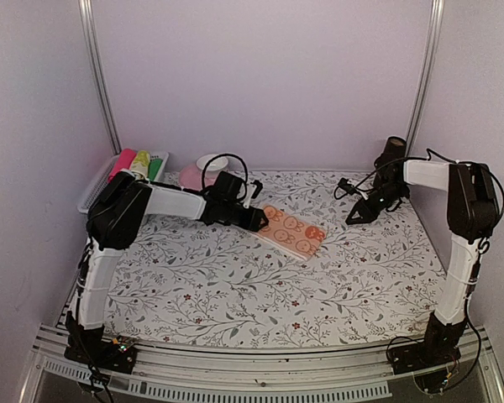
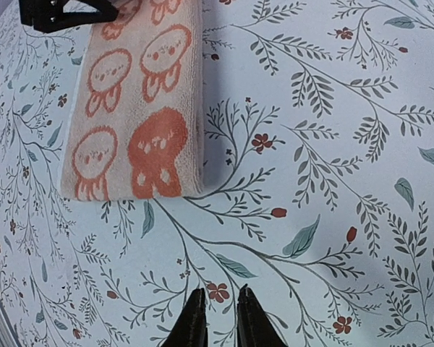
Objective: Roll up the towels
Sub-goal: Move the towel to the center of the board.
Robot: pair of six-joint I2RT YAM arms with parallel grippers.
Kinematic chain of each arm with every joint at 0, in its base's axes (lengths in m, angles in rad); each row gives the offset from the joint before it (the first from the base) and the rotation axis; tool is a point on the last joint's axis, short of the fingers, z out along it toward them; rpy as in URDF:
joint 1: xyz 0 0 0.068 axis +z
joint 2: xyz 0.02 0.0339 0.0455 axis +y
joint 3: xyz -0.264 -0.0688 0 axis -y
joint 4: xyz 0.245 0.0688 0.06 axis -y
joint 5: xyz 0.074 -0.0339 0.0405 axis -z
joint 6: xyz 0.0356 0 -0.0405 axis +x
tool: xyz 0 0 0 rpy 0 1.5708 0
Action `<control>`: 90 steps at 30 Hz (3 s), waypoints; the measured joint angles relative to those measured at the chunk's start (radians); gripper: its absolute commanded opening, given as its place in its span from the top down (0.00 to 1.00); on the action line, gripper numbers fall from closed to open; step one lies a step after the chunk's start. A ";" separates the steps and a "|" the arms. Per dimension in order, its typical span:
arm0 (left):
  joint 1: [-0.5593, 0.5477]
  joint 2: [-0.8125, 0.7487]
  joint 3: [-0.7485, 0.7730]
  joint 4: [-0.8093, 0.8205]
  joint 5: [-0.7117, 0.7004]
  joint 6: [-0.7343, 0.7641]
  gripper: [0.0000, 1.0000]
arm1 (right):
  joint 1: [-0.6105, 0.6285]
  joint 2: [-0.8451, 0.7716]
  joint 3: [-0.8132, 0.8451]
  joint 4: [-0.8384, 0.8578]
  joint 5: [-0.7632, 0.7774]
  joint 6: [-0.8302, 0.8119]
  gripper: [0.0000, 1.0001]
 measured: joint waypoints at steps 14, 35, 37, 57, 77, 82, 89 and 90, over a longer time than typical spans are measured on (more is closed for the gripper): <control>-0.007 0.175 0.372 -0.129 -0.090 0.115 0.03 | 0.001 0.000 -0.023 0.031 0.030 0.005 0.77; -0.255 0.215 0.406 -0.105 -0.090 0.219 0.46 | -0.013 -0.034 -0.038 0.100 0.056 0.040 0.79; -0.251 0.223 0.406 -0.106 -0.093 0.222 0.46 | -0.014 -0.034 -0.039 0.100 0.056 0.040 0.79; -0.249 0.259 0.417 -0.131 0.017 0.237 0.59 | -0.018 -0.034 -0.043 0.101 0.058 0.040 0.80; -0.332 -0.034 -0.100 0.034 0.219 0.340 0.24 | -0.019 -0.099 -0.098 0.087 -0.102 -0.061 0.64; -0.340 -0.161 -0.248 0.019 0.192 0.384 0.03 | 0.006 -0.200 -0.201 0.122 -0.167 -0.148 0.47; -0.340 -0.377 -0.497 0.093 0.107 0.471 0.03 | 0.127 -0.399 -0.471 0.272 -0.205 -0.334 0.35; -0.341 -0.393 -0.523 0.109 0.089 0.491 0.03 | 0.146 -0.415 -0.499 0.290 -0.207 -0.359 0.35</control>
